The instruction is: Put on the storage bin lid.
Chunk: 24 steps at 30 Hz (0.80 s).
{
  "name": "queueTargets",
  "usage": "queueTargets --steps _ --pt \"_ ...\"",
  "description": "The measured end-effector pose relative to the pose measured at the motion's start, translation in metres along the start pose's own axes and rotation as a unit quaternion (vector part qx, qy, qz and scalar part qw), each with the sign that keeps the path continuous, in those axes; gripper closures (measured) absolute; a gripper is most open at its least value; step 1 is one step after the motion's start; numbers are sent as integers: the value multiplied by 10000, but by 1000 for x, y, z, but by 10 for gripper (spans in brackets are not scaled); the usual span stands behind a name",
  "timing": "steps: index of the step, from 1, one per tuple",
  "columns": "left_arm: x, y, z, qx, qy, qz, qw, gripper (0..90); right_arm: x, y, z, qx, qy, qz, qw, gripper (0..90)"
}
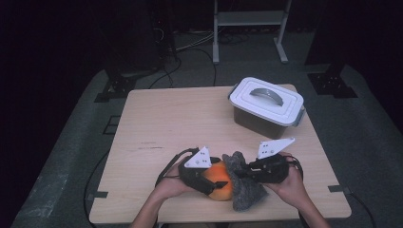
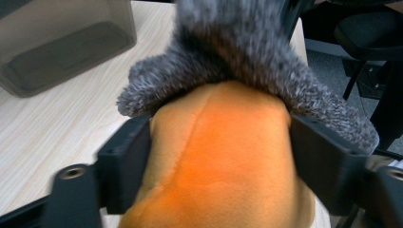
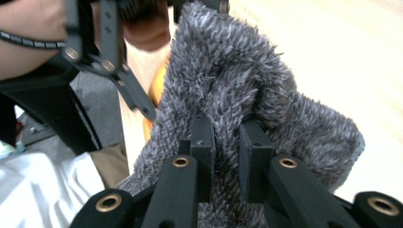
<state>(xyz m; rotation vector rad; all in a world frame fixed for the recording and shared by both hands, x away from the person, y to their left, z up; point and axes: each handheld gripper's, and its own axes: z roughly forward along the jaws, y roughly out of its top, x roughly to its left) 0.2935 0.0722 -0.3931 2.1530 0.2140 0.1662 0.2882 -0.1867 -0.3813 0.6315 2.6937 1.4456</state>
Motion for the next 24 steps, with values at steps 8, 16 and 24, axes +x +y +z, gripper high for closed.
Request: queueTargets --steps 8,16,24 --pt "5 -3 -5 -4 -36 -123 9999 105 -2 -4 3 183 -58 18 9998 795" --pt "16 -21 -3 -4 -391 -370 9985 75 -11 -13 -1 199 5 189 9996 795" --pt "16 -32 5 -218 -559 -389 9974 315 -25 -27 -3 205 221 478 9984 794"
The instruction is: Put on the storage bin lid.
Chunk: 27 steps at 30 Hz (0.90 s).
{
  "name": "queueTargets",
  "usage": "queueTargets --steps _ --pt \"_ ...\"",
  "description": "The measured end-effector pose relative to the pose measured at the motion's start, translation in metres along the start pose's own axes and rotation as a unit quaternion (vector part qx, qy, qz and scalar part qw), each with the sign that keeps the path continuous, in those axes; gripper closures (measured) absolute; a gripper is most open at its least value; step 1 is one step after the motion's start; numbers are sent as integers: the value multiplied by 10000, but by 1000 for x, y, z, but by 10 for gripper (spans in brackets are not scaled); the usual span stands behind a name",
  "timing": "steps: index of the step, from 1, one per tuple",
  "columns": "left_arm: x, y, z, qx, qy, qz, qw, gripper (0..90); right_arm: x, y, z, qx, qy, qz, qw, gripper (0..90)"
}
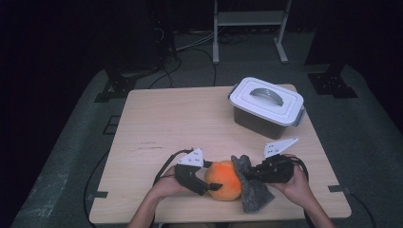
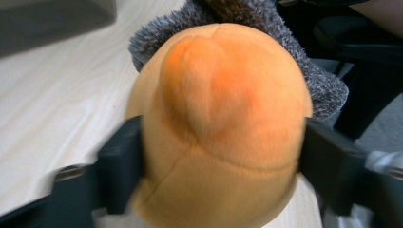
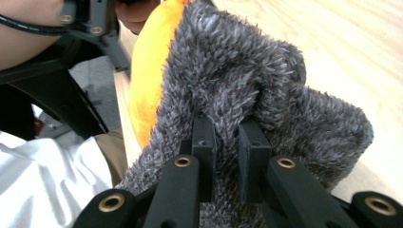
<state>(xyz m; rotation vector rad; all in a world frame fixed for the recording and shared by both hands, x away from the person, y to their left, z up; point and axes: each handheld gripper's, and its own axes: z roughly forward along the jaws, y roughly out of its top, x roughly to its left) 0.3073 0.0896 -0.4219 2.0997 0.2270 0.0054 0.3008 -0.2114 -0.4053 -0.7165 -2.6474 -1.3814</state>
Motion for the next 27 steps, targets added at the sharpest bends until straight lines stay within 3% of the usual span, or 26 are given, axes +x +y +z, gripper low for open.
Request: queueTargets --steps 3,6,9,11,13,15,20,24,27 --pt "-1 5 -5 -28 71 133 9999 395 -2 -2 -4 -76 90 81 9999 793" --pt "-5 13 -14 -66 222 274 9994 414 1 2 -12 -224 76 -18 9997 792" --pt "-9 18 -19 178 425 484 9978 414 4 6 -16 -444 110 -52 9989 793" --pt "-12 17 -13 356 400 618 9967 408 8 11 -16 -557 180 -112 9982 793" --pt "-13 15 -8 280 353 599 9972 399 15 17 -13 -585 227 -204 9978 793" --pt "-11 16 -9 306 390 607 9969 389 18 19 -6 -415 116 -324 9985 792" --pt "-7 11 -10 238 380 470 9979 375 8 10 0 -289 178 -148 9993 792" --pt "-6 9 -8 148 338 404 9985 361 -3 -2 -2 -51 81 22 10000 789" --pt "-8 9 -6 122 348 441 9983 355 -1 1 -9 -188 34 14 9998 789"
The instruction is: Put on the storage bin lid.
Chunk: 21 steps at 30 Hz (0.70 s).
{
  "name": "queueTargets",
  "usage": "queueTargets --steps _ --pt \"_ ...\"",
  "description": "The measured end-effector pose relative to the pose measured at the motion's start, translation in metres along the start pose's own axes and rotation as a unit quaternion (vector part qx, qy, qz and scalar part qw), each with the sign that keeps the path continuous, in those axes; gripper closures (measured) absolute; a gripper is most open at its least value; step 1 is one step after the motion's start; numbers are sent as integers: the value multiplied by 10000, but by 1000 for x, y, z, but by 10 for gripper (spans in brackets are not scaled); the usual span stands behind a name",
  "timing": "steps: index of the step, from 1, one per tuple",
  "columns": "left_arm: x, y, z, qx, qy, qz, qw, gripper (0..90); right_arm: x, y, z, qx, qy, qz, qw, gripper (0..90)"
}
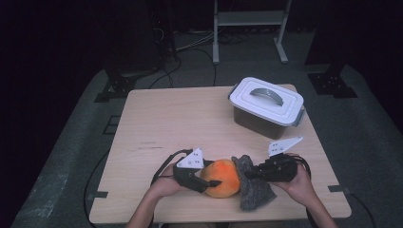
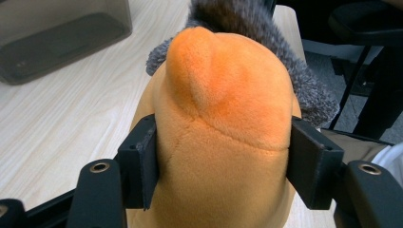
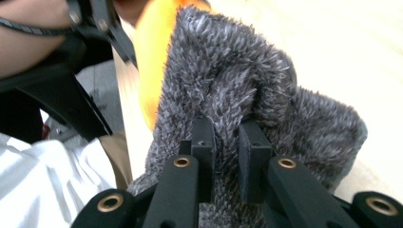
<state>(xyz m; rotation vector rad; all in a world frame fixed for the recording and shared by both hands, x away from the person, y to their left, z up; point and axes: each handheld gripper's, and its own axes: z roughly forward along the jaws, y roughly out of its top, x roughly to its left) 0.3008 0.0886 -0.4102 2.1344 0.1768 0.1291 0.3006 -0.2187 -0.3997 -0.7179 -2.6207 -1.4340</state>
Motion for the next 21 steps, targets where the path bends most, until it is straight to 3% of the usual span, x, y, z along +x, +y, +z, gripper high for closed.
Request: queueTargets --steps 4,6,8,13,17,21 --pt "-8 2 8 7 -175 252 9995 332 12 15 -2 -325 114 -175 9993 788" --pt "-12 5 10 67 -197 411 9989 326 18 21 0 -316 152 -300 9989 787" --pt "-12 5 11 105 -188 438 9988 324 22 22 6 -185 144 -390 9990 787" --pt "-9 4 11 96 -176 352 9992 324 11 12 7 -104 220 -200 9995 788" --pt "-8 3 11 18 -172 249 9995 323 -3 0 5 15 281 84 9996 787" --pt "-8 3 10 3 -195 261 9995 324 -1 0 -1 -10 167 65 9998 789"
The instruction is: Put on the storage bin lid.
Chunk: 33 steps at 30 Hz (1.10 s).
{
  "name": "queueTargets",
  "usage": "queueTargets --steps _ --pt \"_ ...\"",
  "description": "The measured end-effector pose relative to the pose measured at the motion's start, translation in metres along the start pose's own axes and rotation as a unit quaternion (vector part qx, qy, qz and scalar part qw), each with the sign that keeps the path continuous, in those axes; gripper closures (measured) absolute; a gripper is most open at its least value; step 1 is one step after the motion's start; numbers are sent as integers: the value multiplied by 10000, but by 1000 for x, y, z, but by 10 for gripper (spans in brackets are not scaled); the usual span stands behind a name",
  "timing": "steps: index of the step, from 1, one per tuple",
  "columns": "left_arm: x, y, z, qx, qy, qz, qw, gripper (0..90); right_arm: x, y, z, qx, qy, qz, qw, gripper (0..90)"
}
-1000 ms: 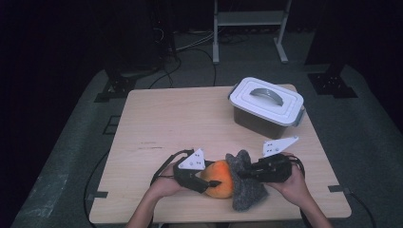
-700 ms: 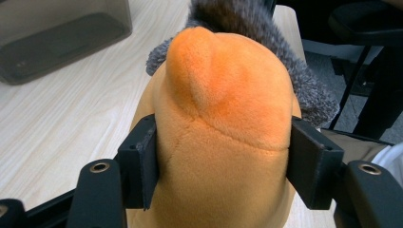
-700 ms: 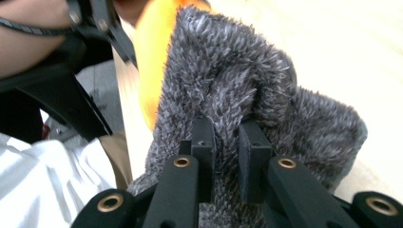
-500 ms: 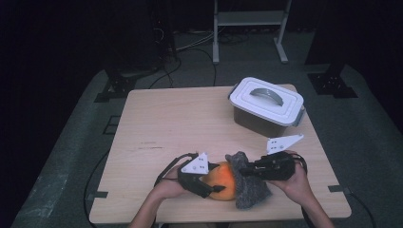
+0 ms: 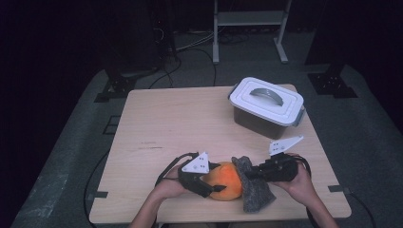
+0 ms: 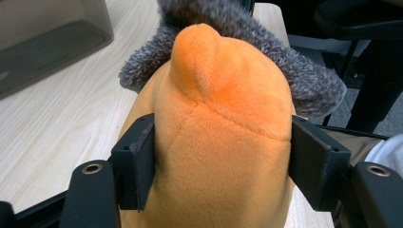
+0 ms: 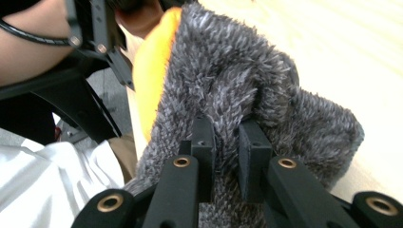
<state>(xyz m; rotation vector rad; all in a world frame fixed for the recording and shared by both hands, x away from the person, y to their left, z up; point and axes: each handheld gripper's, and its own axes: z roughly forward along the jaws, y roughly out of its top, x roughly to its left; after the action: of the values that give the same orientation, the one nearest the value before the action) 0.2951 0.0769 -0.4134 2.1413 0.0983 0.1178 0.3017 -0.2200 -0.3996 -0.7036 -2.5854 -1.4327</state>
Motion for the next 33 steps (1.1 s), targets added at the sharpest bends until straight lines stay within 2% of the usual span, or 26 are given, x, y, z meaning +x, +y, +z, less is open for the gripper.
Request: queueTargets --steps 1,3,7,9,12,17,20,22,27,30,33 --pt "-1 0 1 6 -7 31 10000 324 3 4 -1 -30 -32 -89 10000 789" --pt "-4 3 3 44 -21 131 9999 324 11 13 -3 -204 62 -213 9995 789" --pt "-11 7 8 134 -25 363 9992 322 26 27 1 -221 67 -498 9985 787" --pt "-12 6 10 151 -31 367 9992 321 27 27 5 -89 3 -536 9985 788" --pt "-11 6 10 143 -9 349 9993 323 20 22 6 -55 43 -403 9992 789" --pt "-3 2 5 39 14 119 9999 323 7 9 4 -3 -24 -168 9999 788" --pt "4 -3 0 -86 37 -122 9999 324 -2 2 4 8 -9 -9 10000 786" --pt "8 -5 -4 -113 64 -204 9997 323 -7 -2 4 -14 25 104 9999 786" --pt "18 -13 -12 -255 129 -542 9981 323 -15 -11 5 80 -27 285 9996 786" --pt "24 -19 -18 -354 146 -810 9960 323 -19 -16 8 211 -100 326 9992 786" --pt "26 -20 -19 -393 137 -871 9953 323 -20 -17 9 280 -132 339 9989 785"
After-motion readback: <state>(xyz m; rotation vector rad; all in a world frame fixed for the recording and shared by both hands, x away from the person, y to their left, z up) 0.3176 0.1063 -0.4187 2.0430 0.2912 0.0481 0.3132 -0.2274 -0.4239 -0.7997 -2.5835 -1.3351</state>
